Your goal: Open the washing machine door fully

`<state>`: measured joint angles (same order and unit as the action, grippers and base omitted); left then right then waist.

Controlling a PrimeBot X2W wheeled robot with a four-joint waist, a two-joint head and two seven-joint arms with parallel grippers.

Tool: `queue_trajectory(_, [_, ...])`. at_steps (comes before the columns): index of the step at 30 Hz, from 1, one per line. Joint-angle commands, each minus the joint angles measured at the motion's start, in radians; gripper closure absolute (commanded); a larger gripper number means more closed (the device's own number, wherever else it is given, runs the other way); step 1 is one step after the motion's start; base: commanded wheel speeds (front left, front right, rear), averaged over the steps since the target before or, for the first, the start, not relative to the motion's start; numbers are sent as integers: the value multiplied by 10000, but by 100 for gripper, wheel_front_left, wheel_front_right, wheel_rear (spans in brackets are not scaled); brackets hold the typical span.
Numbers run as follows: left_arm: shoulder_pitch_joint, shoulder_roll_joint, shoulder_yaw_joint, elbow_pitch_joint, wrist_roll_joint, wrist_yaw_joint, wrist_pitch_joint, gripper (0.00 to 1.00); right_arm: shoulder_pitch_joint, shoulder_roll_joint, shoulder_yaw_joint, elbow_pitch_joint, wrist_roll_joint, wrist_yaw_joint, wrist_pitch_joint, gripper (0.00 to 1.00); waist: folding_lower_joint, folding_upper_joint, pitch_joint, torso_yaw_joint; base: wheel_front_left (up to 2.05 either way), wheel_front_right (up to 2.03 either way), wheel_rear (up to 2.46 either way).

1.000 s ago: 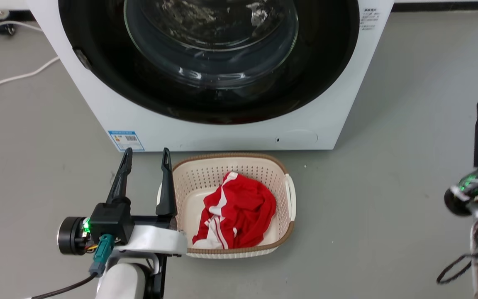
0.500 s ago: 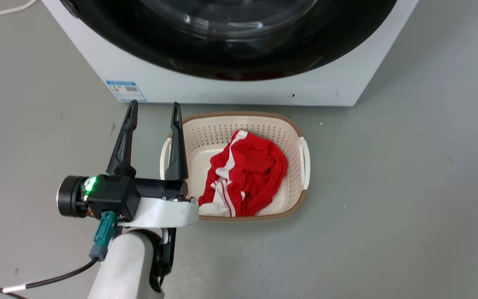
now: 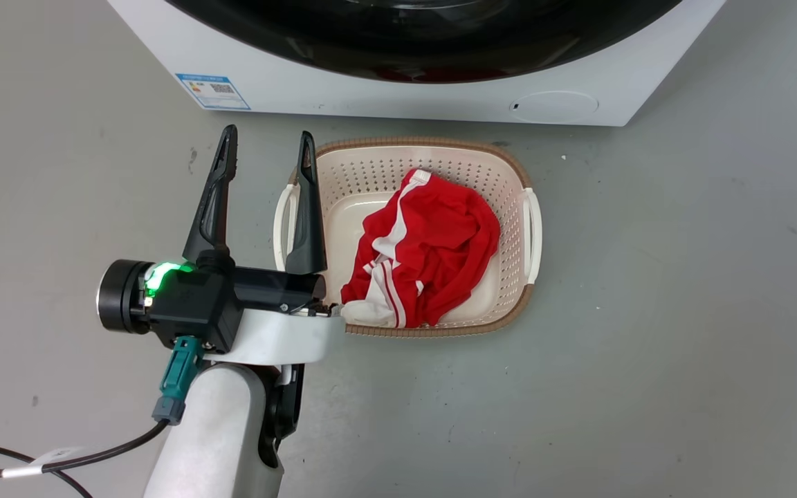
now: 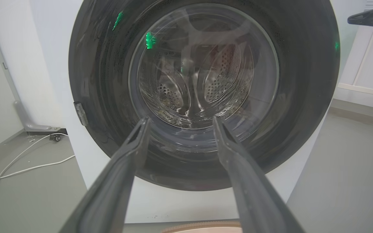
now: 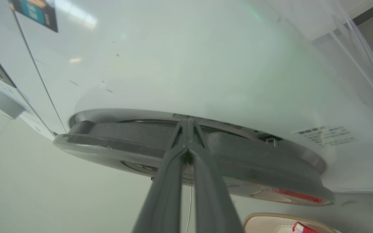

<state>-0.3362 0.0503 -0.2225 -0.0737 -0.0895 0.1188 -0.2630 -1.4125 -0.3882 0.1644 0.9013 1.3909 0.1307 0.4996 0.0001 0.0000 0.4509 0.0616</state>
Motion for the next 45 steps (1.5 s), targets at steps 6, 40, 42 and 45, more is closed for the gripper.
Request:
queue_trajectory(6, [-257, -1, -106, -157, -27, 118, -27, 0, -1122, 318, 545, 797, -749, 0, 450, 100, -1, 0, 337, 184, 0, 0, 0])
queue_trajectory(40, [339, 31, 275, 560, 13, -51, -25, 0, 2144, 1297, 859, -1300, 368, 0, 4643, 100, -1, 0, -1346, -75, 0, 0, 0])
queue_trajectory(42, [537, 48, 368, 659, 35, -132, -27, 0, 2603, 1431, 925, -1542, 416, 0, 4723, 100, -1, 0, -1608, -70, 0, 0, 0])
queue_trajectory(45, [815, 81, 527, 835, 66, -218, -27, 0, 3296, 1667, 1001, -1925, 546, 0, 4850, 100, -1, 0, -2004, -32, 0, 0, 0])
